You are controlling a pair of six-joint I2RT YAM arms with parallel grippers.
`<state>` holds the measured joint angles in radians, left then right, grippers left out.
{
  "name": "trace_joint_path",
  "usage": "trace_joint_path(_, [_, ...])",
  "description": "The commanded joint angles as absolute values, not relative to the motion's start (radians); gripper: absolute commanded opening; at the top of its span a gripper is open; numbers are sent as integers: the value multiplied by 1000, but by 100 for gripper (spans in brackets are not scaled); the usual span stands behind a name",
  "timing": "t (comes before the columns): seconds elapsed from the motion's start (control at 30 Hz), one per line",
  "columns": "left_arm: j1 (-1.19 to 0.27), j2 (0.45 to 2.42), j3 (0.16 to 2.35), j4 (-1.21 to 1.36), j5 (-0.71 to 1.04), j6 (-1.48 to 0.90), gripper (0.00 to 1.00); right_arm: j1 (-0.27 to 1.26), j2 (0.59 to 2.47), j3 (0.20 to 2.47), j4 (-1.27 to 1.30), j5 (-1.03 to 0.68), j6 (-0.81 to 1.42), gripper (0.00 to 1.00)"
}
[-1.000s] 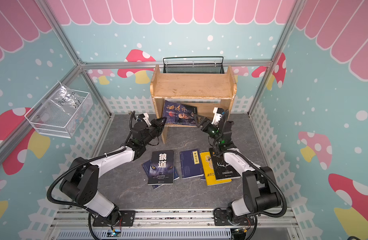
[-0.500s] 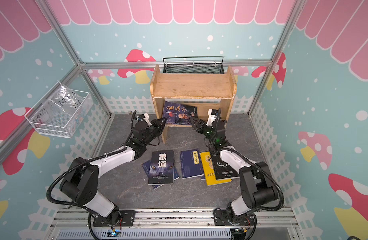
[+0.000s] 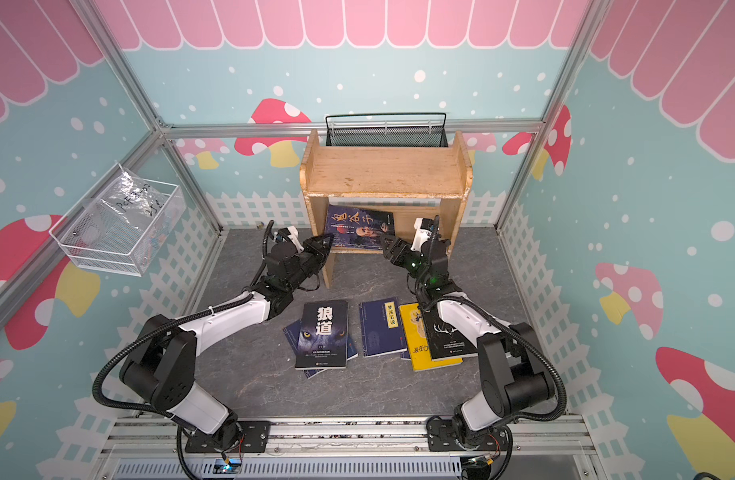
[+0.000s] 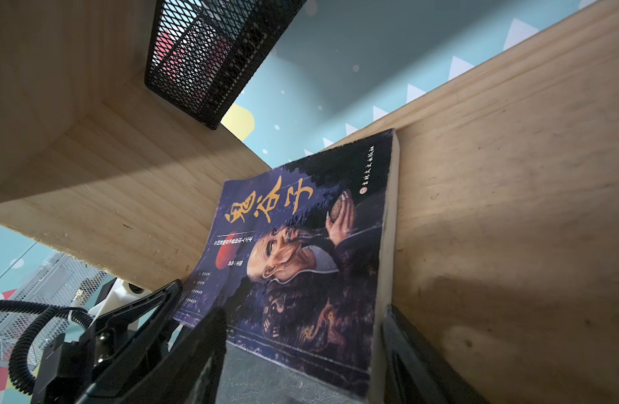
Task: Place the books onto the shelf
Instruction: 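Open both grippers and draw them back from the shelf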
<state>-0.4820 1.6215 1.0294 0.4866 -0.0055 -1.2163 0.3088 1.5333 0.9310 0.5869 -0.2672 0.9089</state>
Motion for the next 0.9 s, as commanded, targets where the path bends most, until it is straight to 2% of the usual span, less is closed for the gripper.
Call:
trace_joint_path(0.0, [-472, 1619, 1054, 456, -75, -1211, 43, 325, 1565, 951, 554, -268, 907, 72])
trace_joint_path(0.3, [-474, 1588, 1056, 375, -81, -1213, 71, 328, 1568, 951, 555, -267, 915, 71])
trace_joint_path(0.6, [-460, 1533, 1049, 238, -115, -1196, 79, 337, 1567, 945, 555, -263, 919, 71])
trace_joint_path(0.67, [-456, 1509, 1048, 203, -119, -1147, 80, 338, 1562, 944, 552, -261, 915, 71])
trace_joint_path(0.73, [-446, 1483, 1044, 168, -119, -1057, 90, 337, 1556, 943, 546, -259, 908, 71])
trace_joint_path(0.87, [-370, 1450, 1028, 97, 13, -824, 95, 337, 1544, 942, 526, -252, 885, 71])
